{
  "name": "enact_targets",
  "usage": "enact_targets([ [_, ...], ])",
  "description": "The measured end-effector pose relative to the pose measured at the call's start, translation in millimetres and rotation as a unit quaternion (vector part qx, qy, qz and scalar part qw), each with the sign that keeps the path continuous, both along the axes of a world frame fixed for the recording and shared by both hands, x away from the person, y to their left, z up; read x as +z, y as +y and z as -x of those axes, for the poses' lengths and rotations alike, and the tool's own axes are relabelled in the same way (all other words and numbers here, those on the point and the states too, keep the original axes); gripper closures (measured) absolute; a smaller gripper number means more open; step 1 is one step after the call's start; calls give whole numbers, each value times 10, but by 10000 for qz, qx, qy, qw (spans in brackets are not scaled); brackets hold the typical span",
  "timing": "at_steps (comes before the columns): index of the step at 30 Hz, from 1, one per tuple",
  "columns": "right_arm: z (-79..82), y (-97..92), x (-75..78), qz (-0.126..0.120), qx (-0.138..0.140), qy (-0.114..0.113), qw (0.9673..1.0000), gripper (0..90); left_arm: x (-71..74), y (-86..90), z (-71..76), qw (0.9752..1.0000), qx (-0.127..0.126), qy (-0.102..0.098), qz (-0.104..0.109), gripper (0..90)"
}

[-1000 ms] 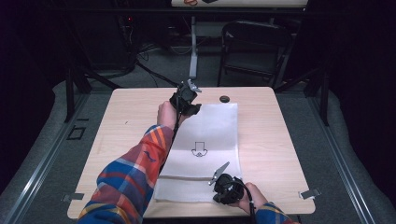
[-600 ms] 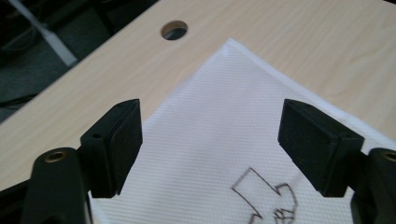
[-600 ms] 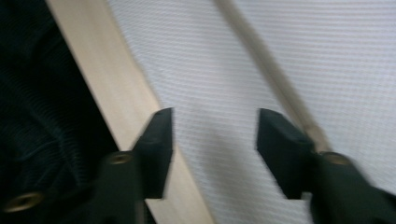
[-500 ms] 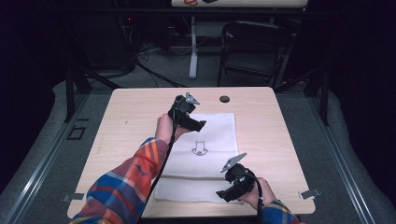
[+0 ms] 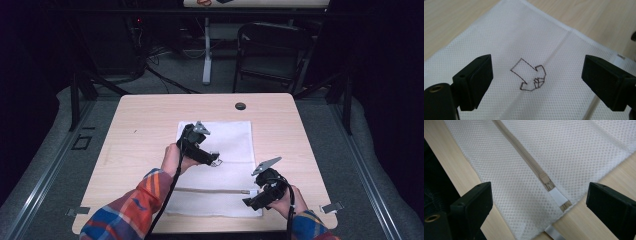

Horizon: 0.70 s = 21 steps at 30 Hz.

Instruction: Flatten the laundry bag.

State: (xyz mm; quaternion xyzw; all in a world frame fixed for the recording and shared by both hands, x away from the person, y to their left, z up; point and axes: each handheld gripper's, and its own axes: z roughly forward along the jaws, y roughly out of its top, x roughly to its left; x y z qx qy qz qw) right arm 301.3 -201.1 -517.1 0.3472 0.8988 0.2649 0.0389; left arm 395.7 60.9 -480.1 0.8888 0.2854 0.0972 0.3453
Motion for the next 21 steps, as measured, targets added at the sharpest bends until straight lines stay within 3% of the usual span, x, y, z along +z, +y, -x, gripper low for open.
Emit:
enact_targets([
  [7, -5, -151, -28, 29, -192, 30, 9998, 108, -159, 12, 239, 9997, -179, 119, 145, 92],
  [8, -9, -159, -27, 5, -203, 9, 9998, 118, -183, 5, 256, 9996, -209, 157, 75, 92],
  [10, -16, -159, -14, 18, -184, -11, 9998, 128, -206, -4, 274, 9995, -254, 177, 15, 92],
  [21, -32, -184, 6, 38, -259, -146, 9996, 187, -246, 7, 291, 9995, -202, 181, 129, 91],
])
